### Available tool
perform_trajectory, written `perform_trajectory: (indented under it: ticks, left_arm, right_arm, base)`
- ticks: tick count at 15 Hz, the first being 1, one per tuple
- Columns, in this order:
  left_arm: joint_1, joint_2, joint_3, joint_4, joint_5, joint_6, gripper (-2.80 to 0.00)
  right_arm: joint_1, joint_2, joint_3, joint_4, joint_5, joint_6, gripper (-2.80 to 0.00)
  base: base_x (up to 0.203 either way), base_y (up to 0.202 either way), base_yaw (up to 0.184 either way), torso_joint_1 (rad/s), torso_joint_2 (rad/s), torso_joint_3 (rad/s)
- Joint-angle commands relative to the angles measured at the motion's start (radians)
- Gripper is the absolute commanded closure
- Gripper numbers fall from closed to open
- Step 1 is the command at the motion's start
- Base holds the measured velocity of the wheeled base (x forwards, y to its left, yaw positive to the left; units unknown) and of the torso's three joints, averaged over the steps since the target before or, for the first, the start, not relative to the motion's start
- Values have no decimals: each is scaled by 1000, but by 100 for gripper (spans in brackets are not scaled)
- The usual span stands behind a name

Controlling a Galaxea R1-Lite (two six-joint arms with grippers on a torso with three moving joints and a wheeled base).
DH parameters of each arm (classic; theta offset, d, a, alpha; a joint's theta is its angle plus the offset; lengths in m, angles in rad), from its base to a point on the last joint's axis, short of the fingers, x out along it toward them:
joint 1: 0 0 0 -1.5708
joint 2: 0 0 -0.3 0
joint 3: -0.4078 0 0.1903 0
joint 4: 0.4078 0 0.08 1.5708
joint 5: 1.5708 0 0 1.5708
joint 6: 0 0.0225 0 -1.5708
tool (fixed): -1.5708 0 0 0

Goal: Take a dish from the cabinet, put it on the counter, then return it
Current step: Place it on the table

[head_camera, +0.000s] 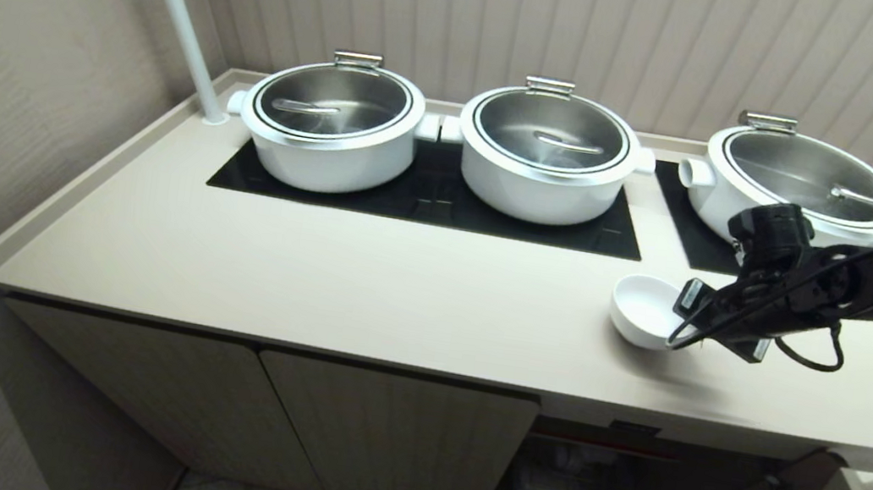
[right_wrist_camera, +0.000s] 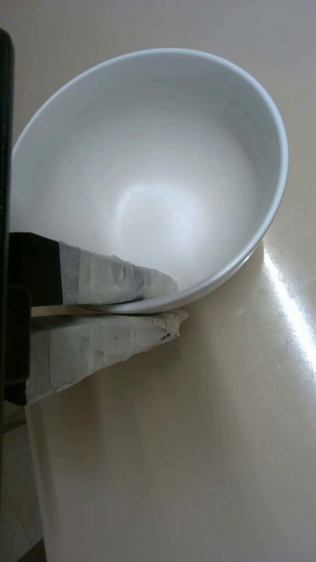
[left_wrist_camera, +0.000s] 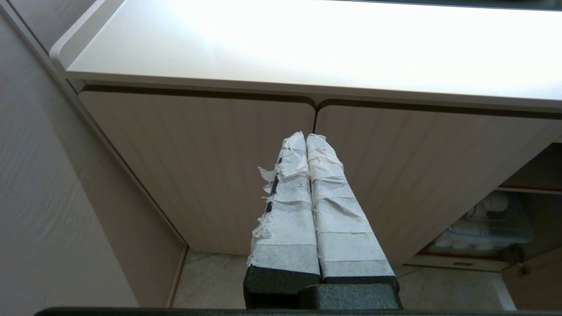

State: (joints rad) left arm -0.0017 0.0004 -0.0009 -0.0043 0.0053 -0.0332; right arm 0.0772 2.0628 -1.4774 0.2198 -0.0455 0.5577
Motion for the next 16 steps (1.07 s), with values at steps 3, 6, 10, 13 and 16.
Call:
perform_trajectory:
  ticks: [3, 6, 10, 13, 16]
  left_arm:
    - [0, 0, -1, 0, 1, -1, 0]
    - [0, 0, 1, 0, 1, -1, 0]
    - [0, 0, -1, 0, 1, -1, 0]
    - [0, 0, 0, 0, 1, -1, 0]
    - [0, 0, -1, 0, 1, -1, 0]
  right_arm:
    - [1, -4, -1, 5, 0, 7, 0]
    - [3, -4, 2, 6, 0, 5, 0]
    - [3, -9, 12, 9, 0, 5, 0]
    - [1, -10, 15, 9, -2, 5, -280]
    - [3, -13, 26, 9, -2, 5, -280]
  base:
    - [0, 0, 0, 0, 0, 0]
    - [0, 0, 0, 0, 0, 0]
    - [0, 0, 0, 0, 0, 0]
    - [0, 0, 0, 0, 0, 0]
    - [0, 0, 0, 0, 0, 0]
